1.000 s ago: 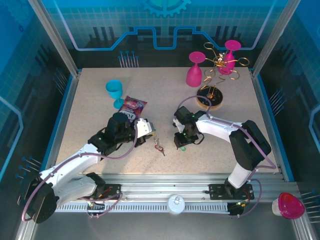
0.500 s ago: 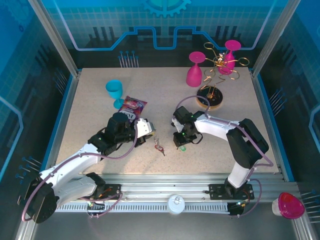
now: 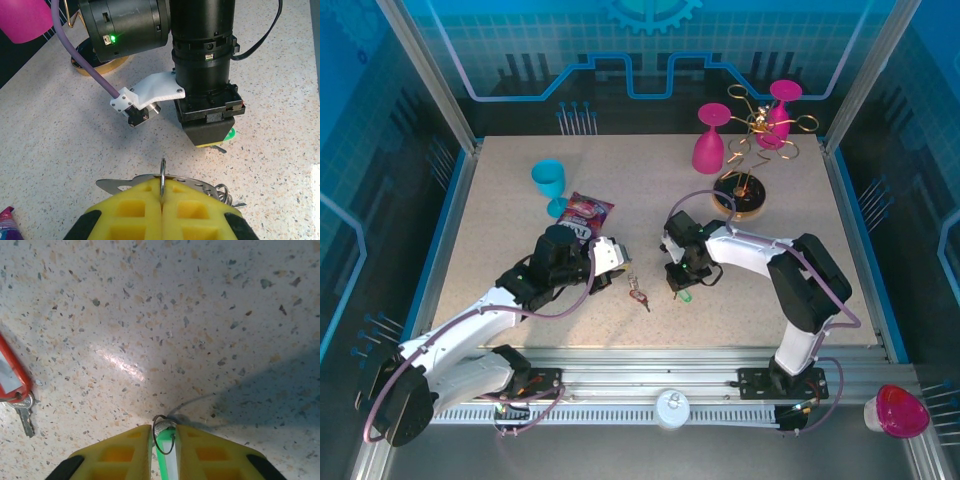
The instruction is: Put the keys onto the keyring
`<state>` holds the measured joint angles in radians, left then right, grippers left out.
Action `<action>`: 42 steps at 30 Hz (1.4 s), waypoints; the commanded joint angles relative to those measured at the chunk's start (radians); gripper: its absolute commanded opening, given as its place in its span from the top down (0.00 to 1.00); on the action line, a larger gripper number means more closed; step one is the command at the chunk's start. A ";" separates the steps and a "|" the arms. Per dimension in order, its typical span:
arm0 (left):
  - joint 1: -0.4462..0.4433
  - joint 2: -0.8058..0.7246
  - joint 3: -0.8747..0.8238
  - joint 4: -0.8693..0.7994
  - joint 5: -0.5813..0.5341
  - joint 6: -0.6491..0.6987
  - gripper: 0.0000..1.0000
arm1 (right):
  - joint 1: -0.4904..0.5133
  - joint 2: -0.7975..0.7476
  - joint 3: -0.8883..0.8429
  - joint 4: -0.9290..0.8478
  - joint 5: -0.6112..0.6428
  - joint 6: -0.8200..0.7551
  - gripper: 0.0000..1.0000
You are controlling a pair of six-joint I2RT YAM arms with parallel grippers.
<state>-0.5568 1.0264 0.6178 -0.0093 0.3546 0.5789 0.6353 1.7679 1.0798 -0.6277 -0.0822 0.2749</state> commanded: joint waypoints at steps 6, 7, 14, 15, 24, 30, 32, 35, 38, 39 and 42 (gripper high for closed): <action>0.002 -0.015 -0.014 0.039 0.008 0.017 1.00 | 0.003 0.024 0.025 -0.017 0.004 -0.012 0.82; 0.002 -0.015 -0.015 0.040 0.007 0.018 1.00 | 0.002 0.023 0.025 -0.019 0.005 -0.013 0.82; 0.004 -0.017 -0.015 0.038 0.008 0.018 1.00 | 0.003 0.030 0.029 -0.036 0.023 -0.017 0.81; 0.004 -0.017 -0.014 0.038 0.008 0.018 1.00 | 0.003 0.031 0.031 -0.039 0.022 -0.017 0.81; 0.004 -0.016 -0.015 0.038 0.009 0.019 1.00 | 0.002 0.036 0.032 -0.040 0.021 -0.018 0.86; 0.006 -0.017 -0.015 0.037 0.008 0.021 1.00 | 0.003 0.039 0.037 -0.034 0.011 -0.018 0.90; 0.005 -0.017 -0.015 0.037 0.008 0.021 1.00 | 0.003 0.039 0.037 -0.031 0.009 -0.019 0.92; 0.005 -0.019 -0.015 0.039 0.008 0.021 1.00 | 0.003 0.041 0.036 -0.026 0.003 -0.022 0.93; 0.006 -0.019 -0.016 0.040 0.009 0.020 1.00 | 0.002 0.044 0.039 -0.026 -0.006 -0.019 0.93; 0.006 -0.019 -0.016 0.039 0.009 0.021 1.00 | 0.003 0.045 0.037 -0.026 -0.006 -0.017 0.92; 0.007 -0.019 -0.016 0.039 0.009 0.021 1.00 | 0.004 0.044 0.035 -0.025 -0.011 -0.016 0.90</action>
<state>-0.5556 1.0264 0.6178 -0.0093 0.3546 0.5797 0.6353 1.7920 1.0950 -0.6441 -0.0719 0.2611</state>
